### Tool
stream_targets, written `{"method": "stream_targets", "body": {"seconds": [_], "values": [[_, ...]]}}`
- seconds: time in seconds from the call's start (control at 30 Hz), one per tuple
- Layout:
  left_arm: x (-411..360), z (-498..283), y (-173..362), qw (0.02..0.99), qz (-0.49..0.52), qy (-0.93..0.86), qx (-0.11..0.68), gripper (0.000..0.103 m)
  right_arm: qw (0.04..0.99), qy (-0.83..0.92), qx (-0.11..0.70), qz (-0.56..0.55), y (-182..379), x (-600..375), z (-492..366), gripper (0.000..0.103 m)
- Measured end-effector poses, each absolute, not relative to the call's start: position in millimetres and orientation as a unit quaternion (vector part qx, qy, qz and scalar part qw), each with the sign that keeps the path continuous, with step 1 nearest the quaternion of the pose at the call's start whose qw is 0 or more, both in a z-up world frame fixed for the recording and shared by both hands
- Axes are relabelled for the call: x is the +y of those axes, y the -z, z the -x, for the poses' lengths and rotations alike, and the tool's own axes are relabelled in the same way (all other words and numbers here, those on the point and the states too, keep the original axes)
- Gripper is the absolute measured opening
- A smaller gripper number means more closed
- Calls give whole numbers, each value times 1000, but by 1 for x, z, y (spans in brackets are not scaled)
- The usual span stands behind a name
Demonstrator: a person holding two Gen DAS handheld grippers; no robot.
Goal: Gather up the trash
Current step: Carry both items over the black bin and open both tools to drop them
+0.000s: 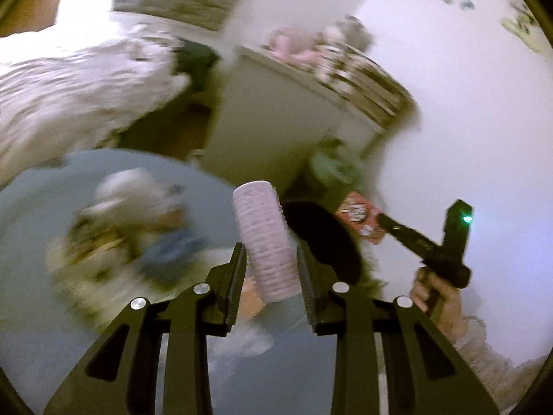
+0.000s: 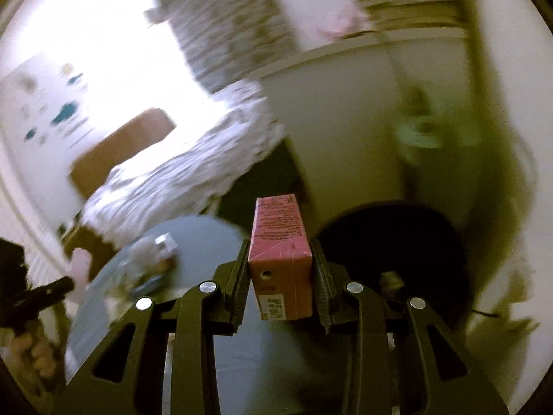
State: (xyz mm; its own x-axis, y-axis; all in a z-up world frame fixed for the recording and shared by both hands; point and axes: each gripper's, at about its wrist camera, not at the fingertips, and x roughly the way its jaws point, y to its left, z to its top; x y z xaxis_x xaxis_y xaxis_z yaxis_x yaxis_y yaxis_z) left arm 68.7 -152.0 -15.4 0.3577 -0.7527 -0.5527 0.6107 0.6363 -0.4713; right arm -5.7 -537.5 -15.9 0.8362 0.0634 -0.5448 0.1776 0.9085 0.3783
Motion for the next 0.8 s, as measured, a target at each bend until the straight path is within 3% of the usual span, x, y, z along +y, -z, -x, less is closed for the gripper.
{"method": "stream_targets", "body": {"seconds": [0.33, 0.8], "values": [[-348, -86, 47, 759, 35, 497, 419, 30, 908, 136, 283, -278, 75, -613, 16, 33], [-417, -90, 97, 731, -4, 493, 472, 30, 899, 150, 275, -306, 94, -643, 22, 33]]}}
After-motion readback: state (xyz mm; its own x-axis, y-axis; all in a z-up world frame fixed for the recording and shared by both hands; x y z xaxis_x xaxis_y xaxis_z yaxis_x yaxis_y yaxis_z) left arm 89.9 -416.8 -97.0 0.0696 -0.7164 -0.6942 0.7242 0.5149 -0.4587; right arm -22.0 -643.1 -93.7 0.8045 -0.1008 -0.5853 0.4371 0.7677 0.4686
